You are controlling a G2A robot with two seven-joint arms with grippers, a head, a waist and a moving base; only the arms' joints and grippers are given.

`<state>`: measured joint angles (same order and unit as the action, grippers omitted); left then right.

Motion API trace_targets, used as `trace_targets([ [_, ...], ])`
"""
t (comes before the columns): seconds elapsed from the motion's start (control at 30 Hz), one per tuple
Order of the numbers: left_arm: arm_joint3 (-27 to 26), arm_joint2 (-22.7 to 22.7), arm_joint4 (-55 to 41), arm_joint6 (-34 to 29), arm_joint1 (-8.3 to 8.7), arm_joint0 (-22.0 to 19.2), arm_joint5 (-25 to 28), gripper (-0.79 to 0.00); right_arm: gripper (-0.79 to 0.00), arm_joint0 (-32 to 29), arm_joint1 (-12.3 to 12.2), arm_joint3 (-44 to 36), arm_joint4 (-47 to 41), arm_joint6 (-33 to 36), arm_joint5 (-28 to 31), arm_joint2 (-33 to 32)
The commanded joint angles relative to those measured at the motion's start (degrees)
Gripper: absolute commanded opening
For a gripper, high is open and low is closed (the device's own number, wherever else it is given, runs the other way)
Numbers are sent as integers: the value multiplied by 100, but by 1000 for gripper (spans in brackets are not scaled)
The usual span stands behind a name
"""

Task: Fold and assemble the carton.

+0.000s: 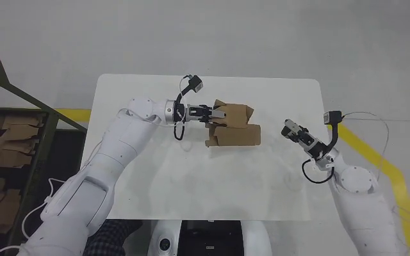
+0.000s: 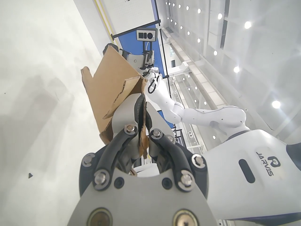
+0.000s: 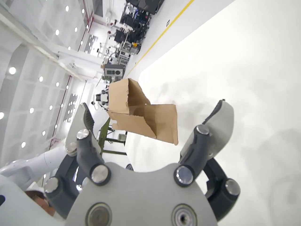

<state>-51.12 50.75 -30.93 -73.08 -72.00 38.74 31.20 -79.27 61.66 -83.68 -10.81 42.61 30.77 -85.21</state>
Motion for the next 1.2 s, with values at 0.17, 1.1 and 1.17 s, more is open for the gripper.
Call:
trace_targets([
  [0.17, -107, -35, 50, -46, 46, 38, -45, -785, -191, 510, -48, 89, -760, 1675, 409, 254],
  [1.1, -509, -235, -134, -77, 204, 123, -77, -785, -403, 2345, 36, 1472, -995, 2473, 616, 2043],
  [1.17, -528, -249, -136, -69, 213, 120, -68, -785, -403, 2408, 47, 1551, -1030, 2481, 609, 2128],
])
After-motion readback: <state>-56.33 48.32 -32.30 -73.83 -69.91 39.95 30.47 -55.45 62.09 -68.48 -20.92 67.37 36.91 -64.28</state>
